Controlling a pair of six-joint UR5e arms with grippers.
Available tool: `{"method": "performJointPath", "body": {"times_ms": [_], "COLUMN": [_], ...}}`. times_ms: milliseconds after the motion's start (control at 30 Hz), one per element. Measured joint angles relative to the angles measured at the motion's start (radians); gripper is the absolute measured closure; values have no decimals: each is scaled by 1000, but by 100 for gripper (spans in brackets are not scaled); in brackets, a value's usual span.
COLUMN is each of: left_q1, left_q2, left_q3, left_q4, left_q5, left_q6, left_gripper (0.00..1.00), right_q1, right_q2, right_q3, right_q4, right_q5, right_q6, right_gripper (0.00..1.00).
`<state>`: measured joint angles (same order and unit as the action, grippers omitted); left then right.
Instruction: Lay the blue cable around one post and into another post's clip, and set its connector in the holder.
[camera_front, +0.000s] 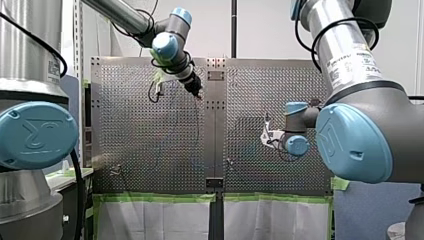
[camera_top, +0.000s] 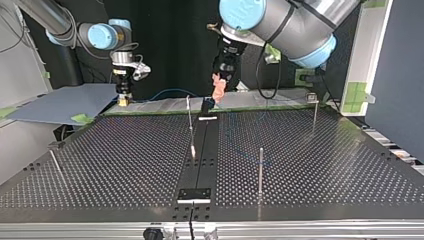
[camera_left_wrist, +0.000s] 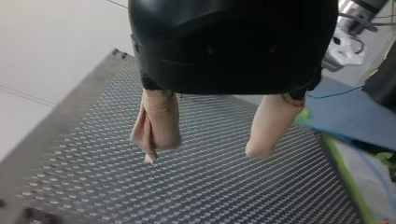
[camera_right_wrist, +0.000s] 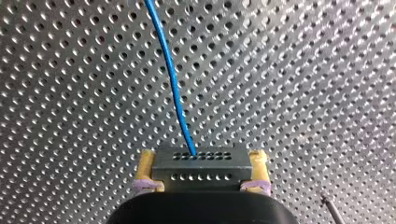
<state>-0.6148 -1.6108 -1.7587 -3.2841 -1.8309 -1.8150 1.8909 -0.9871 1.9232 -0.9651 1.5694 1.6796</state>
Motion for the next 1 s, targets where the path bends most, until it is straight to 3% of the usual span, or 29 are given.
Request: {"method": "performJointPath", "body": {"times_ms": [233, 533, 800, 1000], "left_q1": [-56, -129, -192, -240], "left_q2": [-56, -129, -192, -240], "left_q3": [-55, -129, -192, -240], "left_q4": [56, 128, 192, 240], "left_q5": [-54, -119, -142, -125], "left_q6": [-56, -129, -192, -238], "left_gripper": [0, 0, 0, 0], "right_q1": [21, 47, 78, 98], "right_q2": [-2, -2, -2, -2], "right_q3": [6, 32, 48, 57], "right_q4": [14, -2, -11, -16], "right_q5": [17, 26, 37, 45], "right_q6": [0, -4, -13, -16], "right_gripper": [100, 100, 100, 100]}}
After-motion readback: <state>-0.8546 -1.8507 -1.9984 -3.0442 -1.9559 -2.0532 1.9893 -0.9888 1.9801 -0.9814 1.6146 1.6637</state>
